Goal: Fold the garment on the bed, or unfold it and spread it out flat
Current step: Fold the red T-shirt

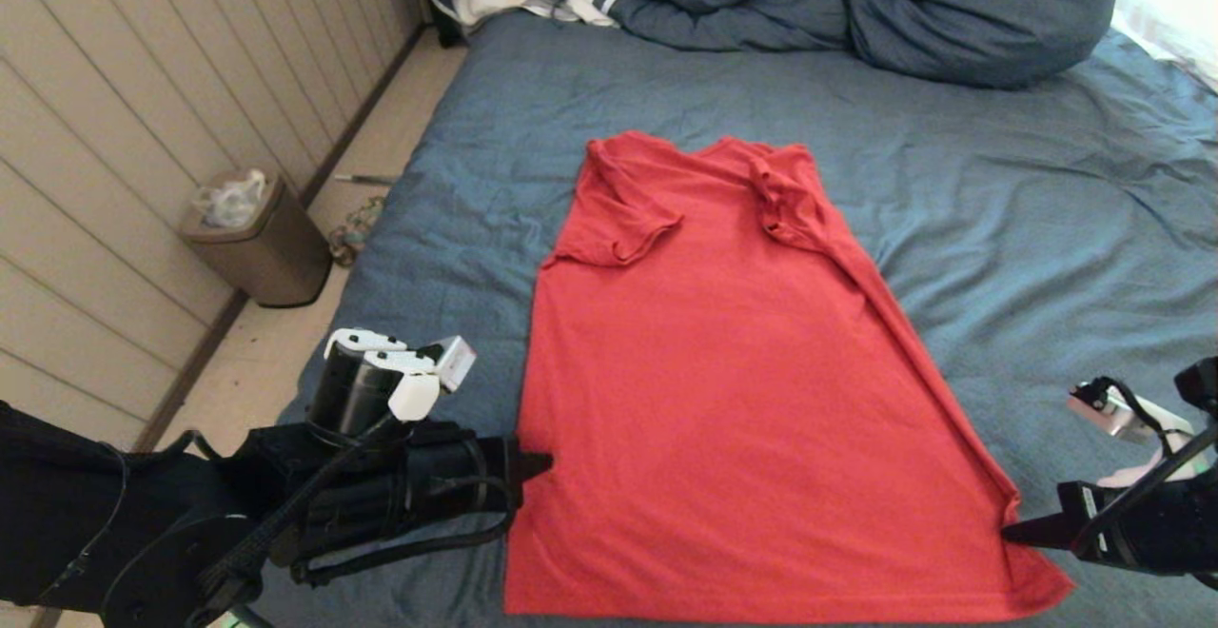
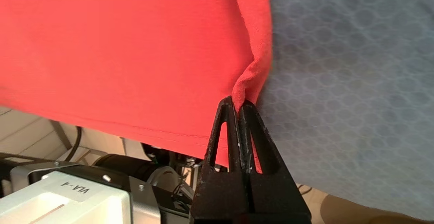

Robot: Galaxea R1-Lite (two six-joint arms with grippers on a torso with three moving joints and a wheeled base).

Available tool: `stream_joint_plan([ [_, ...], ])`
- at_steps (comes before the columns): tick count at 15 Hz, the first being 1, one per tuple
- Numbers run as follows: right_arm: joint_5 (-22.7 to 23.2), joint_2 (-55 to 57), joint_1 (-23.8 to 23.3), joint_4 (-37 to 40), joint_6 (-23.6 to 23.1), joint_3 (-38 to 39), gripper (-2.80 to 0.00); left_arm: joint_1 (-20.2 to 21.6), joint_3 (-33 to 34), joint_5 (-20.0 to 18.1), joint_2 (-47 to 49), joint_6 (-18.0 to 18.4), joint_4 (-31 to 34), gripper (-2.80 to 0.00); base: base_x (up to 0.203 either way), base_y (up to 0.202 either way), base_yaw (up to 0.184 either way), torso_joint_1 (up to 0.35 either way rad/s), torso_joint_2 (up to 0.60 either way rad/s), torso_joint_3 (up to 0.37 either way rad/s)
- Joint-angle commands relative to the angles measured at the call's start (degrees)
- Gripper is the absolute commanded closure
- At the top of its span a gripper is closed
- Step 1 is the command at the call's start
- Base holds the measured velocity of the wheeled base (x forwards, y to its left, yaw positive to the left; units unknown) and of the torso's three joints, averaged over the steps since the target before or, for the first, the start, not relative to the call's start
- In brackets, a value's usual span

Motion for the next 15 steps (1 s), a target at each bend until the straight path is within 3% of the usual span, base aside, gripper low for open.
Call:
stream_joint_plan([
  [1, 1.19, 0.31, 0.03, 0.06, -0.07, 0.11, 0.00, -0.44, -0.67, -0.28, -0.96, -0.18, -0.14, -2.80, 0.000, 0.000, 0.000, 0.000, 0.00, 0.000],
  [15, 3.33, 0.47, -0.23, -0.73, -1.56, 0.99, 0.00, -1.86, 2.99, -0.54, 1.21, 1.48, -0.67, -2.80, 0.000, 0.000, 0.000, 0.000, 0.00, 0.000],
])
